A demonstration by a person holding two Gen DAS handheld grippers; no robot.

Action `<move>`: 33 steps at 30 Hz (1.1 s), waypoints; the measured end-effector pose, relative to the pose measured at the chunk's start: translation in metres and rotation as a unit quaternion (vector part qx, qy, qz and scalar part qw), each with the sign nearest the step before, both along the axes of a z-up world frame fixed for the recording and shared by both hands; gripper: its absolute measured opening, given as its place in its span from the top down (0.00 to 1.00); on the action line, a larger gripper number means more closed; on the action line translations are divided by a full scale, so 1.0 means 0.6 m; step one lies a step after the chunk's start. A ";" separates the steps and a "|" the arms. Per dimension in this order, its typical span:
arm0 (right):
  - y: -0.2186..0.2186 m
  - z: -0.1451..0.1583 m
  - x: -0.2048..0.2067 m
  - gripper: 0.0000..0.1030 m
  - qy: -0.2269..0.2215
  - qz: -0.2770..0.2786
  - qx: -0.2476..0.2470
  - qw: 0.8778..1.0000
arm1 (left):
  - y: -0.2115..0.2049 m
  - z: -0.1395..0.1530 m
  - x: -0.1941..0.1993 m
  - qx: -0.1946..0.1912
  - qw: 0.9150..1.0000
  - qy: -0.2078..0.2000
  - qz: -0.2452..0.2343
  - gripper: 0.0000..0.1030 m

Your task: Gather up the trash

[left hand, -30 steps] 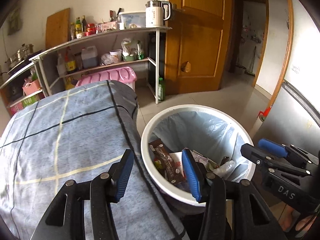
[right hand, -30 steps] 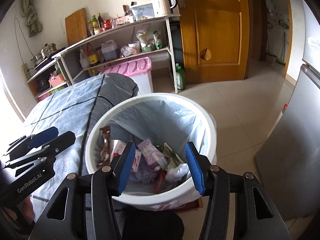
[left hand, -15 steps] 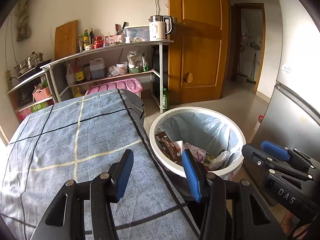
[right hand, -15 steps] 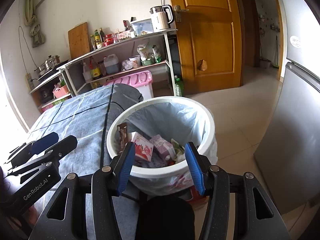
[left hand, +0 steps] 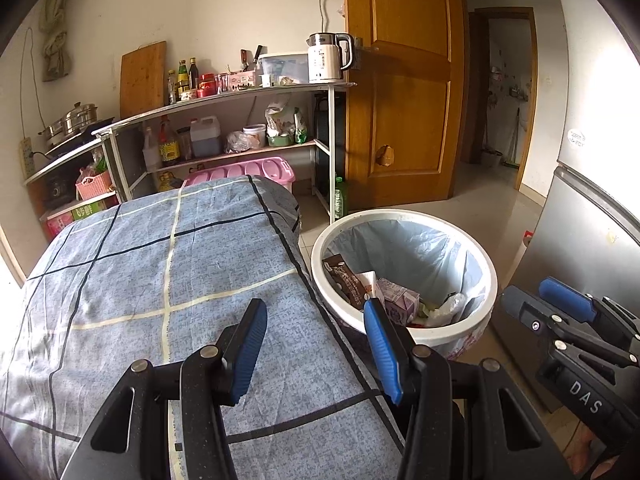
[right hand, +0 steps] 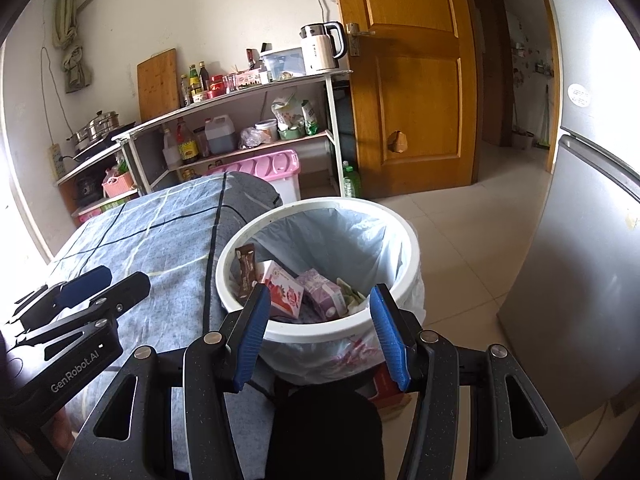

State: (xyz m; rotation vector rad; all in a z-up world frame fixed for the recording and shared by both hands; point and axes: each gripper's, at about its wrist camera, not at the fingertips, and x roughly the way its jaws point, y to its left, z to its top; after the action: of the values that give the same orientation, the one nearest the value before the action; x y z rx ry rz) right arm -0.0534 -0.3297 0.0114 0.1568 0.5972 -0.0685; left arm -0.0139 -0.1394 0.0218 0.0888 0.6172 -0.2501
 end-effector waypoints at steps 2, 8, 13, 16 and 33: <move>0.002 0.000 -0.001 0.49 -0.002 0.000 -0.002 1.000 | -0.001 0.000 -0.001 0.000 1.000 0.000 0.000 0.51; 0.002 -0.002 -0.002 0.49 0.000 -0.001 0.005 1.000 | -0.002 0.002 -0.002 0.000 1.000 0.001 -0.001 0.51; -0.001 -0.004 0.002 0.49 0.002 -0.001 0.006 1.000 | -0.001 0.001 0.000 0.000 1.000 0.003 0.001 0.51; 0.001 -0.006 0.003 0.49 0.003 0.002 0.006 1.000 | -0.002 0.001 -0.001 0.003 1.000 0.004 0.001 0.51; 0.003 -0.005 0.003 0.49 0.001 0.005 0.006 1.000 | -0.003 0.002 -0.001 0.005 1.000 0.006 0.002 0.51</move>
State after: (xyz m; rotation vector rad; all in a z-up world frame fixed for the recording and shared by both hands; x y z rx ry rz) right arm -0.0518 -0.3278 0.0084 0.1655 0.6015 -0.0544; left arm -0.0142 -0.1410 0.0228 0.0959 0.6297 -0.2431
